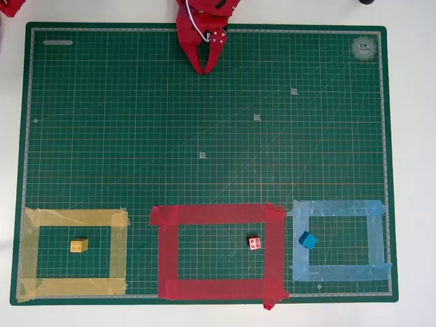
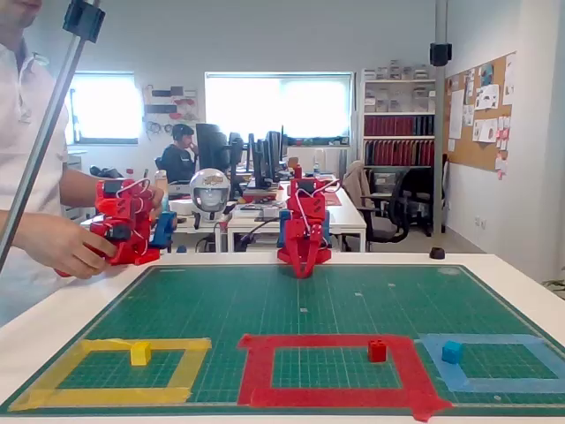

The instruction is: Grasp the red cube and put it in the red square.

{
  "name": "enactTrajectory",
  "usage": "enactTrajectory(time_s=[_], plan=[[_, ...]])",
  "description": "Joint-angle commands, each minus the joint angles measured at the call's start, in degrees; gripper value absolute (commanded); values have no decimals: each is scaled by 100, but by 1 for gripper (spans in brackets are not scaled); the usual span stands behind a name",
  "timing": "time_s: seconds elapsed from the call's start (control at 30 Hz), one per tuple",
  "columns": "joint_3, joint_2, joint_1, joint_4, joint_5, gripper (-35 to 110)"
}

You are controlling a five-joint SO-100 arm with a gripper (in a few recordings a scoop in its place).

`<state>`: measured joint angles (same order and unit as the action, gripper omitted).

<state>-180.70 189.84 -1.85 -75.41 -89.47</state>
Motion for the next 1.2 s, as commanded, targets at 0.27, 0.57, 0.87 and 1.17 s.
enactTrajectory(time_s=[0.27, 0.57, 0.87, 1.17], plan=[[-35, 176, -70, -70, -70, -1], [-35, 202, 141, -70, -70, 0], [-35, 202, 272, -70, -70, 0], [-35, 211, 211, -70, -70, 0]])
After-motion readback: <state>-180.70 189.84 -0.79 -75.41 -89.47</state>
